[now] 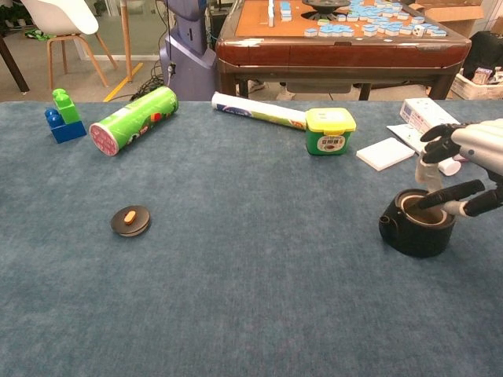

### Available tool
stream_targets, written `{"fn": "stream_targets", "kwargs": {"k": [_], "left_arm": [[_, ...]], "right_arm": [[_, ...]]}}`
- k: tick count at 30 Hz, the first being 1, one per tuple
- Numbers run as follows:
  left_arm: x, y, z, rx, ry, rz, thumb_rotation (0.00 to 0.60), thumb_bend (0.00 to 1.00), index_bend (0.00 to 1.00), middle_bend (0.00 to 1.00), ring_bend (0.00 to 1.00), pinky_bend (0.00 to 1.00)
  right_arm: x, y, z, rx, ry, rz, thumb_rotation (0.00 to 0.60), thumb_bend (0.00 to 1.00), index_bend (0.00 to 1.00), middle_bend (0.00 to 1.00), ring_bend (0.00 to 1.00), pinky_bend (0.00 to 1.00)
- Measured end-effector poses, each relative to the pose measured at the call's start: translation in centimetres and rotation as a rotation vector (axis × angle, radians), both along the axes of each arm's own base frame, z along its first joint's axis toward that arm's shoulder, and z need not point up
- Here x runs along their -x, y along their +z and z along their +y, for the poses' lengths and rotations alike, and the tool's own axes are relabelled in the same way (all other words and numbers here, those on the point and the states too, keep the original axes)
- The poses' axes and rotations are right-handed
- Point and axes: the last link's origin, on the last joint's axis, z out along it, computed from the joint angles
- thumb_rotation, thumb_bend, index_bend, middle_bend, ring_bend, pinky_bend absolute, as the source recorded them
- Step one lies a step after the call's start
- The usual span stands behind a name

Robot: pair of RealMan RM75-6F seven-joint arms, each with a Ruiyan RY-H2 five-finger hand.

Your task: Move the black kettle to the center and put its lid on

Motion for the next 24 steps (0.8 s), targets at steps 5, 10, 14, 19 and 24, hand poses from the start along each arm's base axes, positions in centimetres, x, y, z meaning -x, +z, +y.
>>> {"fn": "stream_targets", "kwargs": {"k": [5, 10, 14, 19, 24], "left_arm": [[-0.1, 0.1, -0.1, -0.006, 0.000, 0.000, 0.600, 0.25, 0.02, 0.00, 0.00, 0.00], [-0.1, 0.3, -0.1, -0.010, -0.002, 0.002, 0.600, 0.25, 0.02, 0.00, 0.00, 0.00], [-0.1, 0.3, -0.1, -0.012, -0.002, 0.003, 0.600, 0.25, 0.02, 0.00, 0.00, 0.00], [0.2, 0.5, -0.4, -0.019, 0.009, 0.006, 0.600, 0.25, 0.02, 0.00, 0.00, 0.00], [0.3, 0.6, -0.5, -0.023, 0.013, 0.007, 0.600, 0.25, 0.02, 0.00, 0.00, 0.00]], "right_arm": [[-1.8, -0.5, -1.1, -0.011, 0.006, -0.076, 0.600, 0.49, 0.72, 0.40, 0.14, 0.16], [-4.0, -1.3, -2.3, -0.031, 0.027, -0.113, 0.600, 0.49, 0.72, 0.40, 0.14, 0.16], [-6.4, -2.2, -3.5, -0.049, 0.050, -0.141, 0.600, 0.49, 0.72, 0.40, 0.14, 0.16], [-9.3, -3.1, -5.0, -0.069, 0.077, -0.176, 0.600, 0.49, 0.72, 0.40, 0.14, 0.16], [-12.1, -4.2, -6.5, -0.087, 0.098, -0.190, 0.600, 0.49, 0.72, 0.40, 0.14, 0.16]]}}
